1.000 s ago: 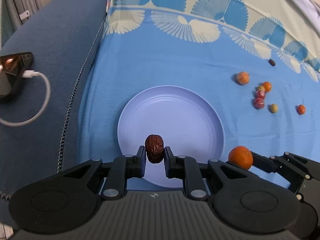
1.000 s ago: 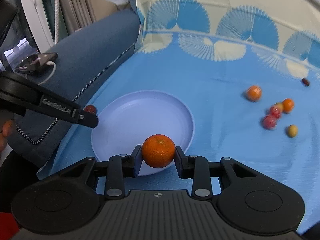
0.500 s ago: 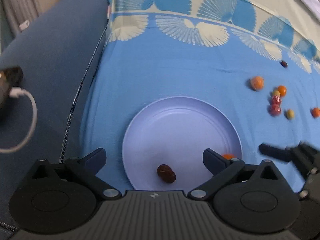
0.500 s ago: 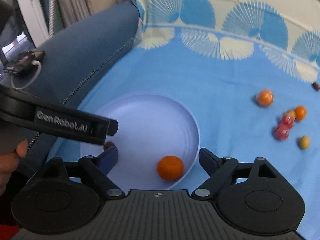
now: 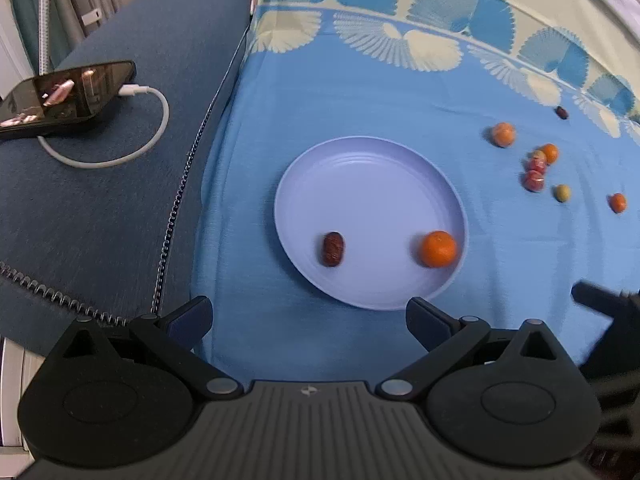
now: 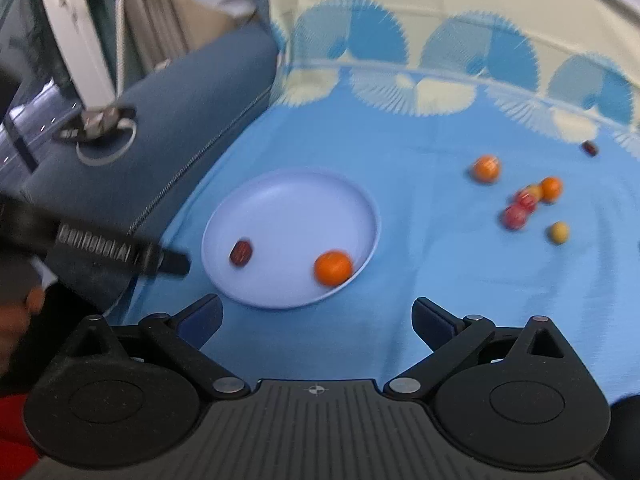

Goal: Organize fruits
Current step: 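Open both tools to drop the date and mandarin onto the plate, then grasp a red plum with the left tool while the right tool grasps a mandarin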

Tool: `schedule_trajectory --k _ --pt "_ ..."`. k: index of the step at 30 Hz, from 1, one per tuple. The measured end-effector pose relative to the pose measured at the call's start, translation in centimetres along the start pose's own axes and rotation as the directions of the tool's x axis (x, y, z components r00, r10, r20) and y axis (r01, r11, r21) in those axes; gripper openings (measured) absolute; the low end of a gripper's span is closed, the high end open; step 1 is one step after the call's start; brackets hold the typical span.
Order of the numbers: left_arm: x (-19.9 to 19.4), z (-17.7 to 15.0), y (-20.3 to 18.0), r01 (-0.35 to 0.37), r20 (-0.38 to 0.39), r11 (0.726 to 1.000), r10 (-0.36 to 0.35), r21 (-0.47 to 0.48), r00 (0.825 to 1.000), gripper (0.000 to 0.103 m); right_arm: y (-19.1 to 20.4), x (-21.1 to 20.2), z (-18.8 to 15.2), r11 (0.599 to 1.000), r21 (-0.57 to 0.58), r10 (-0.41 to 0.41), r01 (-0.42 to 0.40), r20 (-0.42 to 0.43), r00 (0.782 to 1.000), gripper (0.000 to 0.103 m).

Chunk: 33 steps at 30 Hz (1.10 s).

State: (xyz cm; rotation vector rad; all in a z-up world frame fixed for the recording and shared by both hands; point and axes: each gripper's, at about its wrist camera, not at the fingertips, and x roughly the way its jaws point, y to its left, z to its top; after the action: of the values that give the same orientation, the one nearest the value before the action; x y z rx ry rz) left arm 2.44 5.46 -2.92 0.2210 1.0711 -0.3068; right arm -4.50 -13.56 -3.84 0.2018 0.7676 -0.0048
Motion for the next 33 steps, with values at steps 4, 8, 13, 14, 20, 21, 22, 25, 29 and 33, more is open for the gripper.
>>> schedule_trajectory --k 4,8,13,14,20,21,22,25,29,33 --pt "-2.1 -0.6 -0.9 0.020 0.057 1.000 -0.020 0.000 0.998 0.103 -0.1 -2.4 -0.4 0.999 0.001 -0.037 0.037 0.058 0.998 0.102" --pt "-3.4 -0.8 -1.9 0.057 0.089 0.998 -0.056 -0.004 0.994 0.103 -0.3 -4.4 -1.2 0.997 0.000 -0.081 0.081 0.090 0.993 0.102" --pt "-4.9 -1.2 -3.1 0.098 0.120 0.995 -0.098 0.002 0.988 0.103 -1.2 -7.6 -2.0 0.986 0.048 -0.165 0.160 0.156 0.974 0.102" --pt "-5.2 -1.3 -3.3 0.106 0.126 0.994 -0.106 0.005 0.986 0.103 -1.4 -8.1 -2.2 0.983 0.063 -0.181 0.173 0.158 0.971 0.102" --pt "-6.4 -2.0 -4.6 0.124 0.136 0.991 -0.130 0.053 0.982 0.103 -2.3 -10.0 -3.5 0.974 0.121 -0.212 0.192 0.184 0.960 0.102" --pt "-6.6 -2.2 -4.8 0.123 0.141 0.991 -0.131 0.061 0.981 0.103 -2.3 -10.2 -3.6 0.973 0.125 -0.213 0.192 0.187 0.959 0.102" --pt "-6.8 -2.2 -5.0 0.121 0.148 0.990 -0.130 0.066 0.980 0.103 -2.5 -10.3 -3.7 0.973 0.128 -0.212 0.190 0.188 0.959 0.102" --pt "-7.0 -2.4 -5.3 0.117 0.156 0.991 -0.126 0.067 0.980 0.103 -2.5 -10.5 -3.9 0.975 0.126 -0.208 0.185 0.195 0.959 0.102" --pt "-6.9 -2.2 -5.7 0.112 0.147 0.991 -0.121 0.066 0.982 0.103 -2.9 -10.6 -4.0 0.975 0.138 -0.202 0.177 0.196 0.960 0.102" --pt "-6.8 -2.1 -6.1 0.104 0.148 0.991 -0.117 0.088 0.982 0.103 -3.4 -10.4 -4.1 0.973 0.164 -0.194 0.164 0.186 0.963 0.102"
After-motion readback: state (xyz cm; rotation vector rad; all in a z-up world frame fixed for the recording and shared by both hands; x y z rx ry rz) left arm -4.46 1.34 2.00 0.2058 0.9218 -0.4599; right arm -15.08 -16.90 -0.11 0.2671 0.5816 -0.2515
